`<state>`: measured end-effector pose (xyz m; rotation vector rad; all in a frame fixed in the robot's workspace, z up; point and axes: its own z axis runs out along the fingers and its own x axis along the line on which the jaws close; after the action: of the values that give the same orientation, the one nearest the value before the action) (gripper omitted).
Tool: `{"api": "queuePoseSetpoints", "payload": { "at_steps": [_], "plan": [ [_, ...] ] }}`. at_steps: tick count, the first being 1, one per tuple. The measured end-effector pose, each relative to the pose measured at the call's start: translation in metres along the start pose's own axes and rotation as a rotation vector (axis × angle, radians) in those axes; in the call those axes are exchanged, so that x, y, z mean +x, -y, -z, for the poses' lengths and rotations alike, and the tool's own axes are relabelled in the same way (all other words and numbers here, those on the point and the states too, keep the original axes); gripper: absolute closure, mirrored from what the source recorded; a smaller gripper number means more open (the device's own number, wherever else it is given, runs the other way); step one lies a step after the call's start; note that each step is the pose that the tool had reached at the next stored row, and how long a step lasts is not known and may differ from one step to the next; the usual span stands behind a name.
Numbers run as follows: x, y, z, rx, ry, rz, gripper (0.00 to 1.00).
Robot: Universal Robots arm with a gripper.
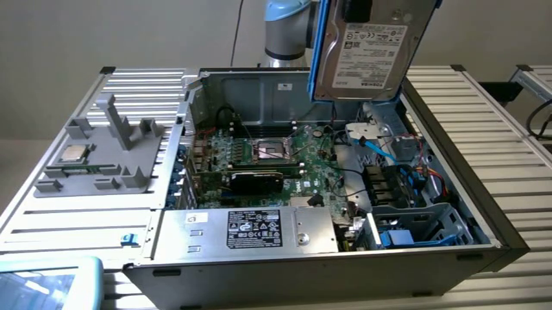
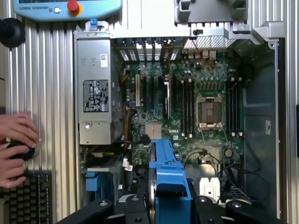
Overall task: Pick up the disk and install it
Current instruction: 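Pick up the disk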
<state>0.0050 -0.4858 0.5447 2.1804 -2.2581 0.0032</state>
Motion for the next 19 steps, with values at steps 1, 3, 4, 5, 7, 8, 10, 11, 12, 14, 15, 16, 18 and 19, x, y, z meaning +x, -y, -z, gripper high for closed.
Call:
{"api": "queuePoseSetpoints", "payload": {
  "at_steps": [1,3,4,5,7,8,10,11,12,14,15,16,18,19],
  "plan": [
    [0.001,0.0039,0.0003,0.0000,-0.0005,0.000,0.63],
    [0.002,0.0116,0.0007,-0.0001,-0.0020,0.000,0.63],
    [0.003,0.0153,0.0010,-0.0002,-0.0028,0.000,0.63],
    [0.004,0.0191,0.0013,-0.0002,-0.0038,0.000,0.63],
    [0.007,0.0249,0.0018,-0.0001,-0.0054,0.000,0.63],
    [0.010,0.0271,0.0019,-0.0001,-0.0058,0.000,0.63],
    [0.015,0.0304,0.0019,-0.0001,-0.0061,0.000,0.63],
    [0.017,0.0322,0.0020,-0.0001,-0.0065,0.000,0.63],
    [0.019,0.0345,0.0020,-0.0001,-0.0067,0.000,0.63],
    [0.023,0.0401,0.0020,-0.0001,-0.0083,0.000,0.63],
    [0.024,0.0433,0.0019,0.0000,-0.0102,0.000,0.63],
    [0.025,0.0468,0.0019,0.0001,-0.0126,0.000,0.63],
    [0.026,0.0537,0.0020,0.0003,-0.0181,0.000,0.63],
    [0.027,0.0567,0.0020,0.0004,-0.0213,0.000,0.63]
  ]
}}
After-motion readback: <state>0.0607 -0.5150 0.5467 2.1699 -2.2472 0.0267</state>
